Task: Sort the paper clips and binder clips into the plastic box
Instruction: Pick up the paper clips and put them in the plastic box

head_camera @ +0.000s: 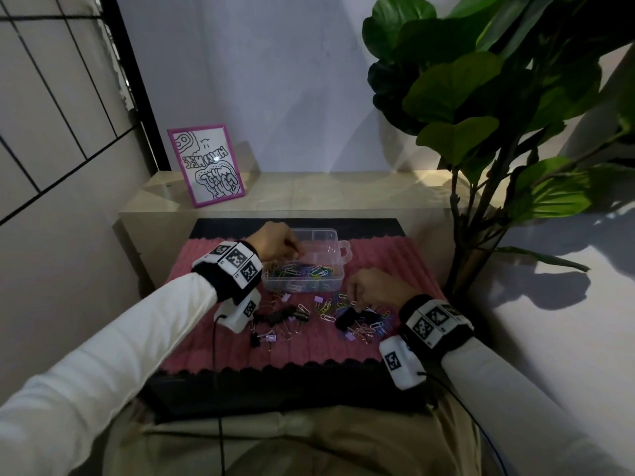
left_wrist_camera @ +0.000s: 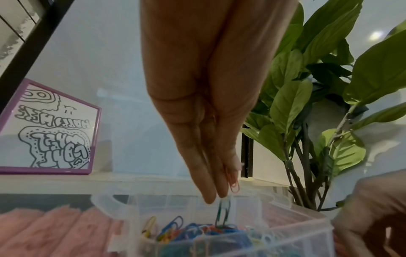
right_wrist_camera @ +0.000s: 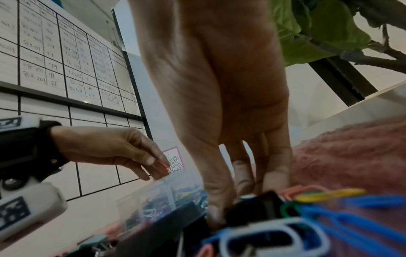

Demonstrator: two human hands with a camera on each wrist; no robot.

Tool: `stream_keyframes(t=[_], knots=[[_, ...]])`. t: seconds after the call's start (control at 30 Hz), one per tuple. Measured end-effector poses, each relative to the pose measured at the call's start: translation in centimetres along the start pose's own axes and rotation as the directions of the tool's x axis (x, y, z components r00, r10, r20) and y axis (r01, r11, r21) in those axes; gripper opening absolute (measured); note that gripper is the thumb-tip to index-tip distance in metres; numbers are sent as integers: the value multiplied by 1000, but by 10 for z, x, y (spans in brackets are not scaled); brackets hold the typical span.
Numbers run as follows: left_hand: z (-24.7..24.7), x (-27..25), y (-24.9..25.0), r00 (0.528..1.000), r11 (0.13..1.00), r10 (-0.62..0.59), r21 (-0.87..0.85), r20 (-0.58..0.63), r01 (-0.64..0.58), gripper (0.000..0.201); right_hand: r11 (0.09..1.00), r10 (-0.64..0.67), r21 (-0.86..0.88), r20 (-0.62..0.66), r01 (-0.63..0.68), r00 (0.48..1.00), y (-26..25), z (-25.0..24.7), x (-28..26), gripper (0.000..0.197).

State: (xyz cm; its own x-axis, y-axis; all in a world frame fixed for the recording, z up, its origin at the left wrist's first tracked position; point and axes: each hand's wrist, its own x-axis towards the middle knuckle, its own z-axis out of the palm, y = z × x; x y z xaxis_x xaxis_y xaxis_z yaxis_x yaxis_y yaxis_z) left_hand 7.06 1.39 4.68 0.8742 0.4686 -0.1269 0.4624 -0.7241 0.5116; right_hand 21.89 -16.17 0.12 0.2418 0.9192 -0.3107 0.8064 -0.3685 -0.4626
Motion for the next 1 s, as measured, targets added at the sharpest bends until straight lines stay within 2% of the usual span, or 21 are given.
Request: stream_keyframes(t=[0.07,0.23,0.3,0.37,0.43,0.57,0.67,0.73,0.83,0.9,1.0], knots=[[1,-5,-1,1000,995,12,97,-8,-11,25,1000,-6,20,16,6,1000,0,-2,0,20],[12,-26,3,976,983,123,156,-177,-96,26,989,-16,147,-36,22,999,11,-10,2,12],[21,-35,8,979,979,162,148,-126,-143,22,973,-22,229,-64,37,998,17,-16,0,16],[32,-42,15,980,965,200,170,22,-201,21,960,-29,275,-87,52,996,20,-21,-2,18],[45,-43,22,958,941,241,205,153,-269,22,950,-29,308,-91,56,995,19,-25,-3,16],[70,-36,36,924,892,243,306,295,-332,40,905,-4,423,-105,48,994,23,-25,-3,17],[78,-30,45,921,842,206,420,330,-339,39,916,-2,398,-124,52,992,23,-25,-4,15],[79,-26,49,922,835,211,431,325,-343,28,932,-38,351,-160,93,986,14,-27,-3,7],[80,-23,49,918,831,206,435,339,-347,19,931,-105,315,-255,185,961,-9,-35,7,14],[79,-22,47,917,831,209,433,339,-350,17,918,-91,346,-298,196,950,-25,-41,17,15],[76,-23,46,918,851,254,381,304,-361,17,895,-59,416,-251,163,966,-43,-42,29,18]])
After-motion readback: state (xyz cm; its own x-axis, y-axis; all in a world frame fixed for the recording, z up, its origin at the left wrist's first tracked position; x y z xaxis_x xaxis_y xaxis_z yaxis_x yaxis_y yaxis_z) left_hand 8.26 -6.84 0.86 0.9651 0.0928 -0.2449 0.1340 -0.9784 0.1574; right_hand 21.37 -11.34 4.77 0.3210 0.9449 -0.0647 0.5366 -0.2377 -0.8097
